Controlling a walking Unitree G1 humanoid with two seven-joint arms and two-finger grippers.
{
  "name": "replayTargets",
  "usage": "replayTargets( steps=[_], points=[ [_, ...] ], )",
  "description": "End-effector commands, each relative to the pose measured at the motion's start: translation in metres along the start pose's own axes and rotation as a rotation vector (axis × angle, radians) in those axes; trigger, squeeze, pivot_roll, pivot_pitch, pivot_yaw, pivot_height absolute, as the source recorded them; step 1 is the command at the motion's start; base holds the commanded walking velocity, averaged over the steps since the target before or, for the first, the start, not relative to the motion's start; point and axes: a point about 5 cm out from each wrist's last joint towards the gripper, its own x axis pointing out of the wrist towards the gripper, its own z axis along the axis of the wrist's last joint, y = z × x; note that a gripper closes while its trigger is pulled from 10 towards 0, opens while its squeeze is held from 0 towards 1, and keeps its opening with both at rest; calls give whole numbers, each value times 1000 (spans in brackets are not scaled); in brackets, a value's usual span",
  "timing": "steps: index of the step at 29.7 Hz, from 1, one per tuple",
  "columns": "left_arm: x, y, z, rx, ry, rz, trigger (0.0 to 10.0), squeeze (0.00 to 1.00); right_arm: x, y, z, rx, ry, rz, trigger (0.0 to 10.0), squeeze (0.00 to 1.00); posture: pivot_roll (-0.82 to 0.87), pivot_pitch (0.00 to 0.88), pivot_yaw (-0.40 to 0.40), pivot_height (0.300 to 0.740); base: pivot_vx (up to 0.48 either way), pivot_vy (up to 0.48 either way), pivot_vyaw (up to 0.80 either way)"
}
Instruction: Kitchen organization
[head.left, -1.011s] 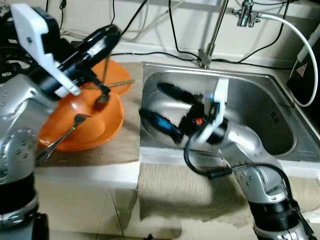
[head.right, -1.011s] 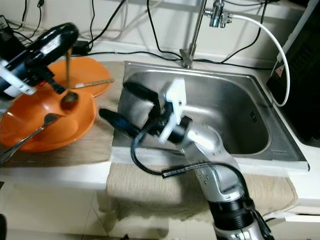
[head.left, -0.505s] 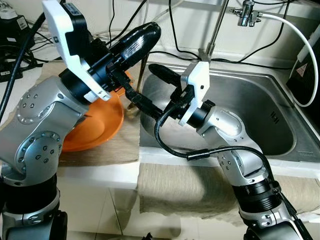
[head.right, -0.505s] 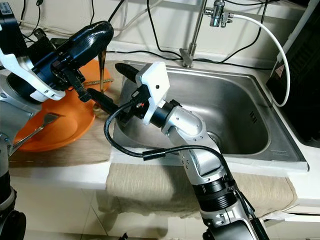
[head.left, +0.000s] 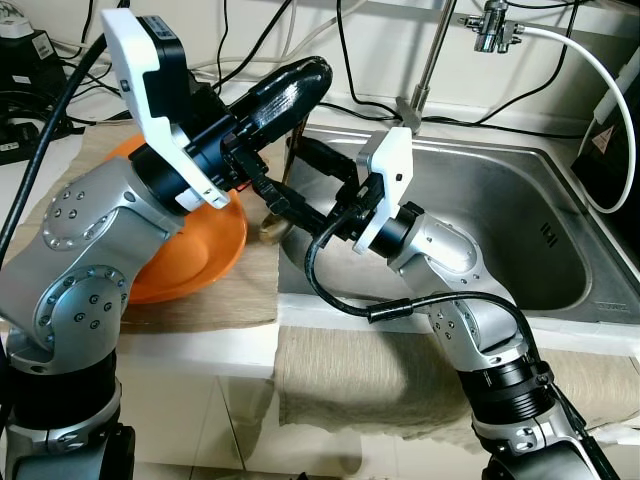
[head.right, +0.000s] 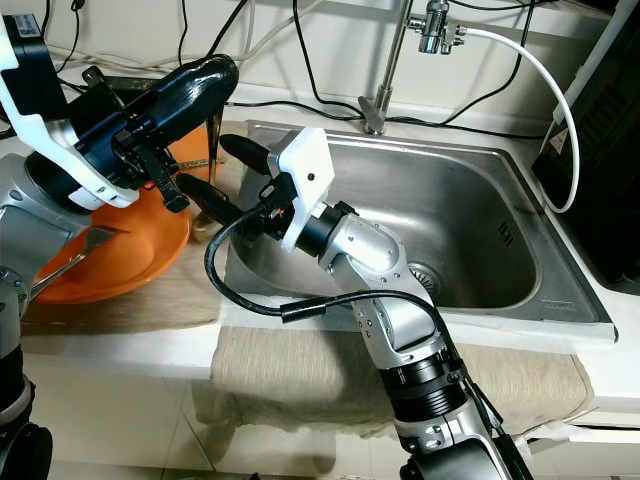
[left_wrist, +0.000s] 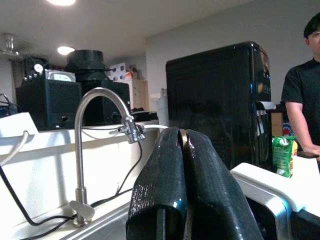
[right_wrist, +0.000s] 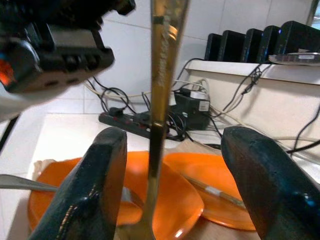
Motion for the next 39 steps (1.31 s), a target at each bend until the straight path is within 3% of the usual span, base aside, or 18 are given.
replayTargets(
  steps=[1,39],
  points=[
    [2,-6,2,4,-1,-26,0,0,-1,2,4,-4,-21,18,0,0,0,0,-73,740,0,0,0],
    [0,3,2,23,14,-6,0,0,-3,1,2,23,-42,19,0,0,7,0,-64,740,0,0,0]
  ],
)
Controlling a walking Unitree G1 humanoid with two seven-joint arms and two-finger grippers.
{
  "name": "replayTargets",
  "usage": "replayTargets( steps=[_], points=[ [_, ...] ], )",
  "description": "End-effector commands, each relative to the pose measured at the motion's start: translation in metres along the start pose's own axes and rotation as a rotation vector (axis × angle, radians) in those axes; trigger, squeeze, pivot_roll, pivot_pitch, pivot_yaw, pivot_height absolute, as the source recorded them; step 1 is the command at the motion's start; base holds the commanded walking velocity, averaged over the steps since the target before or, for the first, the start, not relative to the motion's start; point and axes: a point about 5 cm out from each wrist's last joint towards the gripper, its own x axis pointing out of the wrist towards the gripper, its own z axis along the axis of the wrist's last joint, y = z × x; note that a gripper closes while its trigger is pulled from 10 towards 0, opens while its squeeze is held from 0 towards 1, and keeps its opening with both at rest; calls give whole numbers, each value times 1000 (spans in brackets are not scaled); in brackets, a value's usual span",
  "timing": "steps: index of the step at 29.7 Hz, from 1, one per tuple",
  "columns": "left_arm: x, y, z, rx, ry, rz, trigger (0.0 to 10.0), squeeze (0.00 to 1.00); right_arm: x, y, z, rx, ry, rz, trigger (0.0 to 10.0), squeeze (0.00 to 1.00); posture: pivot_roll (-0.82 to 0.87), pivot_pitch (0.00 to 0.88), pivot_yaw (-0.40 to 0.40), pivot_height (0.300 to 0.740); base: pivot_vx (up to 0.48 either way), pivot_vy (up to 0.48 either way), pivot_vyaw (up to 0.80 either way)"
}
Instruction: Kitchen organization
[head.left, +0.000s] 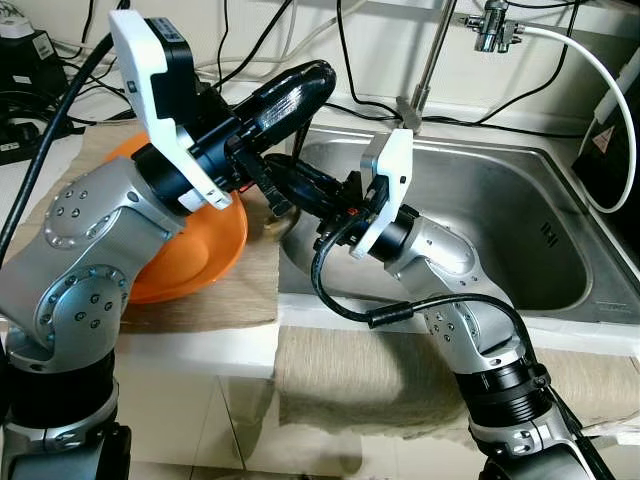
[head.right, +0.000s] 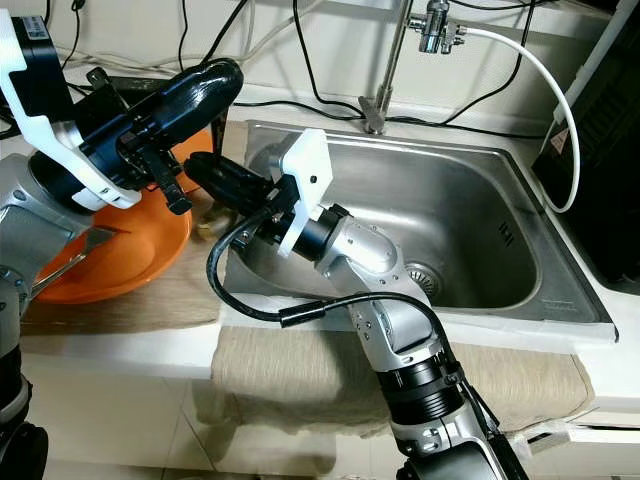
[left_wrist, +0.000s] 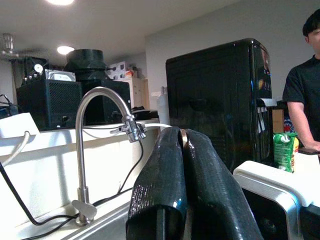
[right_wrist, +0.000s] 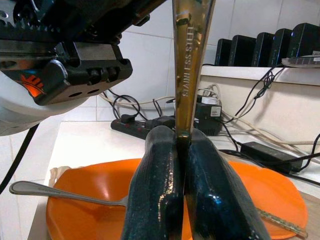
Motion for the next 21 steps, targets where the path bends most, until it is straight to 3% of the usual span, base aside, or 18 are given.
replayTargets(
  steps=[1,4,5,6,7,8,21],
  points=[
    [1,1,1,8,8,-3,0,0,-4,-2,2,-14,-15,-15,0,0,7,0,-64,740,0,0,0],
    [1,2,1,14,11,-1,0,0,-4,-3,3,-15,-18,-18,0,0,6,0,-63,740,0,0,0],
    [0,3,0,21,18,12,2000,0,-4,-3,3,-16,-19,-20,0,0,7,0,-62,740,0,0,0],
    [0,3,0,21,18,12,2000,0,-4,-3,3,-16,-19,-20,0,0,7,0,-62,740,0,0,0],
    [0,5,0,24,20,29,10000,0,-4,-4,4,-16,-20,-22,0,0,7,0,-62,740,0,0,0],
    [0,6,0,2,10,31,10000,1000,-4,-4,4,-17,-20,-25,0,0,7,0,-62,740,0,0,0],
    [-5,16,7,-13,-29,79,10000,1000,-12,-17,4,-39,-1,-69,0,0,8,0,-62,740,0,0,0]
  ],
)
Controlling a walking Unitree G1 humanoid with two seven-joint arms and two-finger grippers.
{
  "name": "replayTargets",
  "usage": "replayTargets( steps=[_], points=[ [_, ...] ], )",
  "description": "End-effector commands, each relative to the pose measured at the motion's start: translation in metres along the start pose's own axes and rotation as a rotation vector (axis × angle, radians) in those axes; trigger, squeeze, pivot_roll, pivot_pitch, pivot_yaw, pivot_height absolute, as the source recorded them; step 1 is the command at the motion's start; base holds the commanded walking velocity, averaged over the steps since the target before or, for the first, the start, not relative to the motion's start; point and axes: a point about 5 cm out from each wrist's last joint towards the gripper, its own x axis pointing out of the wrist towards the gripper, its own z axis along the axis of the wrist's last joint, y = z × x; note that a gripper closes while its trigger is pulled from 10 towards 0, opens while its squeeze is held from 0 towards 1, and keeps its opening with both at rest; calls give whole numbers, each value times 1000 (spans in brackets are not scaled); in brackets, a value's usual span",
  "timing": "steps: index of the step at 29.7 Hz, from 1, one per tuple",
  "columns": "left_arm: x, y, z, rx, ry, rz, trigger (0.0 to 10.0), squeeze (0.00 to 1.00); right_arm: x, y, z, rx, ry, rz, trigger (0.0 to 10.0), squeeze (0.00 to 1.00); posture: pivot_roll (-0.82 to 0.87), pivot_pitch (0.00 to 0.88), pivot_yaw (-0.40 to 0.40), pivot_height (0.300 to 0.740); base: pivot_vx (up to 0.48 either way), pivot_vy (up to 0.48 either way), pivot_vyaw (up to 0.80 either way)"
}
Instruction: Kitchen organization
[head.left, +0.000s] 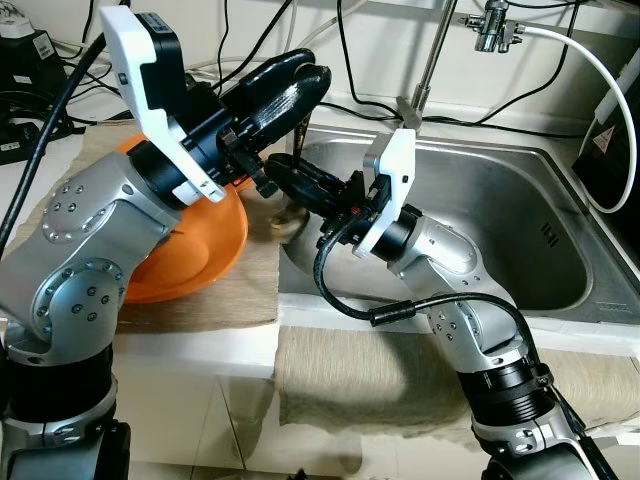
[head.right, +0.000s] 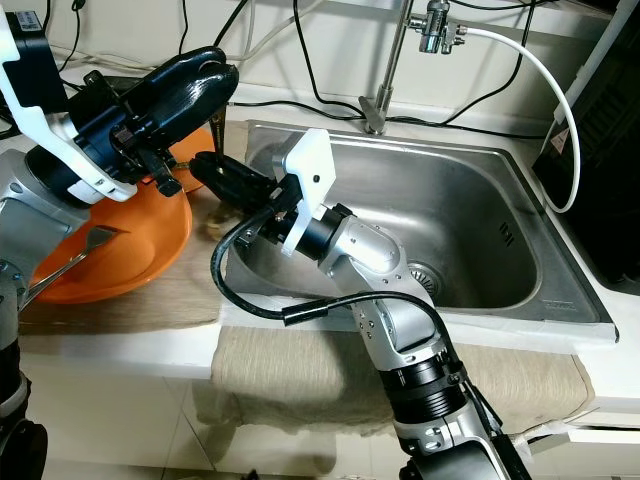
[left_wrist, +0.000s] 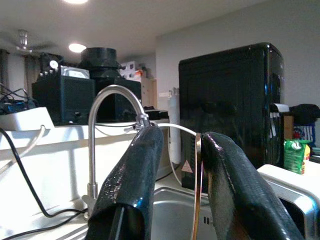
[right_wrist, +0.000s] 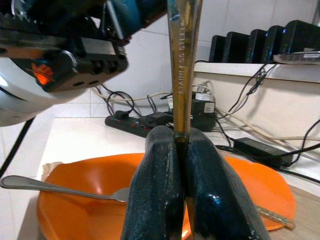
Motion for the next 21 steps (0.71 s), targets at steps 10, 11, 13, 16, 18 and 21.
replayTargets(
  steps=[10,11,13,16,18,21],
  points=[
    [-5,5,29,46,-134,30,10000,0,-30,-56,9,-119,19,-260,0,0,11,0,-66,740,0,0,0],
    [-6,4,27,44,-120,20,10000,0,-33,-62,11,-135,20,-287,0,0,10,0,-66,740,0,0,0],
    [-7,3,19,60,-43,11,10000,0,-36,-71,12,-162,45,-322,0,0,8,0,-65,740,0,0,0],
    [-12,2,0,111,118,-6,10000,0,-43,-88,8,-223,129,-403,0,0,3,0,-63,740,0,0,0],
    [-17,-5,-21,110,261,-47,10000,0,-51,-107,-3,-249,245,-467,10000,0,-5,0,-65,740,0,0,0],
    [-22,-17,-40,93,376,-96,10000,0,-59,-120,-16,-248,356,-487,10000,0,-4,0,-70,740,0,0,0]
  ],
)
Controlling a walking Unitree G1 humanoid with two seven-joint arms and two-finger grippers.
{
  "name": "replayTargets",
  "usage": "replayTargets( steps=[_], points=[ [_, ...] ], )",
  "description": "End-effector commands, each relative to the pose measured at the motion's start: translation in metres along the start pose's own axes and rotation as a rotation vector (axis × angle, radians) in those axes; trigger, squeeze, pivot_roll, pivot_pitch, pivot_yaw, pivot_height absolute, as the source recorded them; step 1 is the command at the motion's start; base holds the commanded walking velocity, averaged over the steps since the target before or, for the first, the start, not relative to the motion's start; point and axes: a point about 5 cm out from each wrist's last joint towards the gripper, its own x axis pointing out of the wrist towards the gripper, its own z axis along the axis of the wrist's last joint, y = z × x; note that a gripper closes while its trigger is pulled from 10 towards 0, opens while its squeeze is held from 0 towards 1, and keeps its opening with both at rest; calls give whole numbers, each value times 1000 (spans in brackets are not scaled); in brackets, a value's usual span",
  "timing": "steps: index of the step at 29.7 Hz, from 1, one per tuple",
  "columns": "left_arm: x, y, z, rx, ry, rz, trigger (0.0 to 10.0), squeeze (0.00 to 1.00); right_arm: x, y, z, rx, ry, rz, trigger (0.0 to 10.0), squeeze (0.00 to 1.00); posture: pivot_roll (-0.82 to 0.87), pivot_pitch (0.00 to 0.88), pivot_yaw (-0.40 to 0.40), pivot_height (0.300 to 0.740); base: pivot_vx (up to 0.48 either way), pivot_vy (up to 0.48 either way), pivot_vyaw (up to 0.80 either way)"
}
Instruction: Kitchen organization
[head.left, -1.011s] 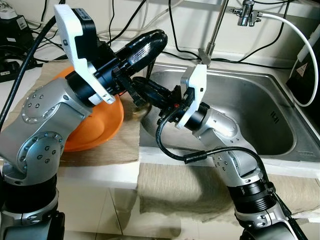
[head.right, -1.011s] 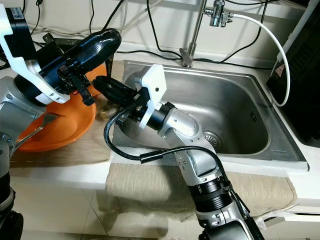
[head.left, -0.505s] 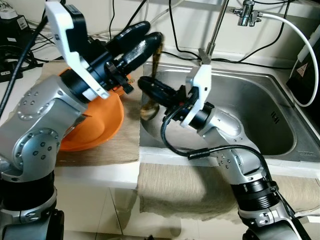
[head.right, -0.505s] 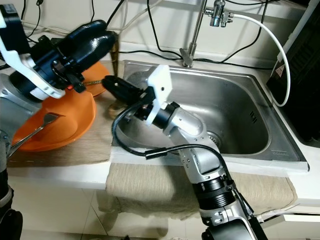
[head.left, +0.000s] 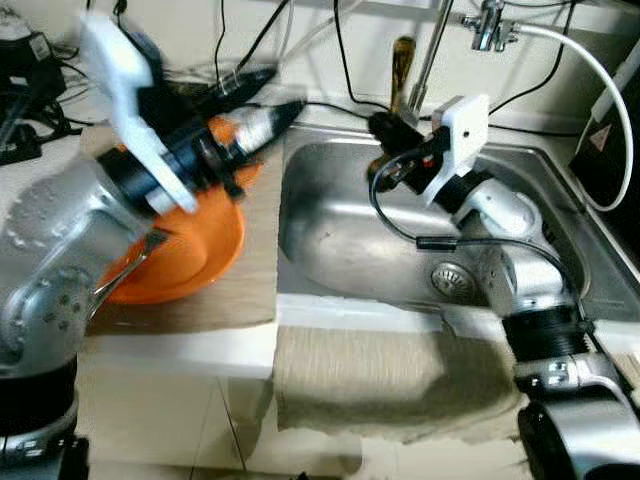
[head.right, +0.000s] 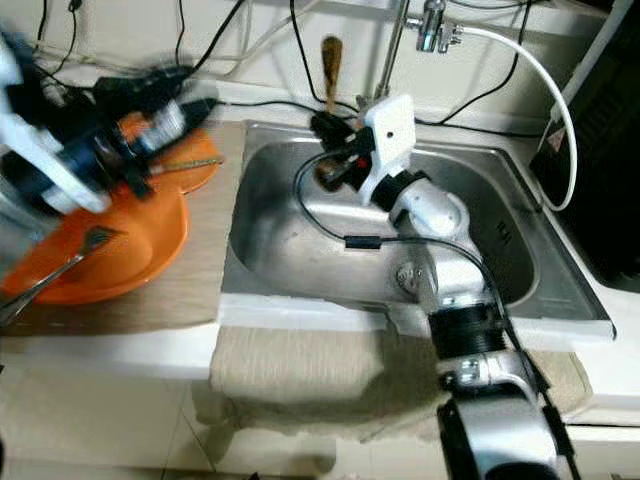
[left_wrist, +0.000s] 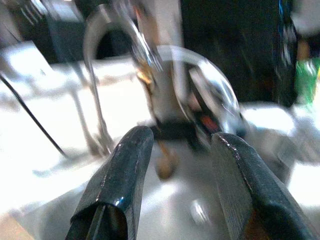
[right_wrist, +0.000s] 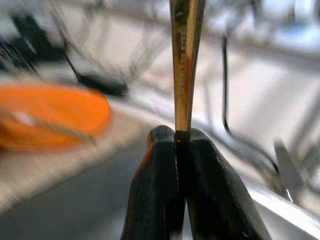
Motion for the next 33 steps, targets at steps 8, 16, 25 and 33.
replayTargets(
  steps=[8,16,25,33],
  points=[
    [9,-8,-23,-37,133,77,10000,0,6,0,-46,149,222,-4,10000,0,8,0,-68,740,0,0,0],
    [6,-16,-17,-72,133,68,10000,0,14,24,-67,62,390,80,10000,0,45,49,-74,740,0,0,0],
    [-5,-30,-28,-116,286,23,10000,0,14,30,-78,-11,497,65,10000,0,80,122,-87,740,0,0,0],
    [-11,-37,-34,-133,359,10,10000,0,8,35,-89,9,535,68,10000,380,85,132,-90,740,0,0,0]
  ],
)
